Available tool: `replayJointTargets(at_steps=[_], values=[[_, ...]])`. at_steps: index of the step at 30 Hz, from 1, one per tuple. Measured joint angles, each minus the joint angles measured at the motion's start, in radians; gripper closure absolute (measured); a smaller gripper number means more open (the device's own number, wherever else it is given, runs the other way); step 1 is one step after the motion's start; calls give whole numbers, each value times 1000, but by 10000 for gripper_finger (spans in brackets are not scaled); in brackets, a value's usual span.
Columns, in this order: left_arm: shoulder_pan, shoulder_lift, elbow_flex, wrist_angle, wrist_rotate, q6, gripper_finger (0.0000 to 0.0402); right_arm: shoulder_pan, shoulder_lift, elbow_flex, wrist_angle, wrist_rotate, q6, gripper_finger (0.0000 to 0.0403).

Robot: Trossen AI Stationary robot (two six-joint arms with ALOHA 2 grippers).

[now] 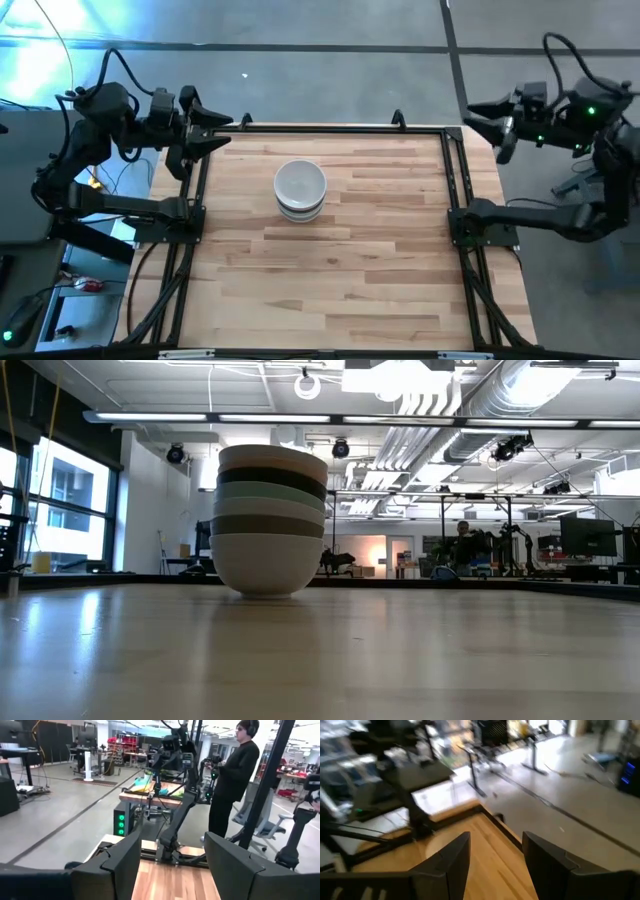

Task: Nest bowls inside each other
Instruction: Return to Home Position

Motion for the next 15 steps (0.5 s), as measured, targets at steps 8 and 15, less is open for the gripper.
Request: replayJointTargets(at_steps=[8,15], values=[[0,0,0,0,5,13,195,0,-239,-373,264,-40,-4,231],[0,0,0,13,5,13,195,0,-404,-685,426,30,41,231]])
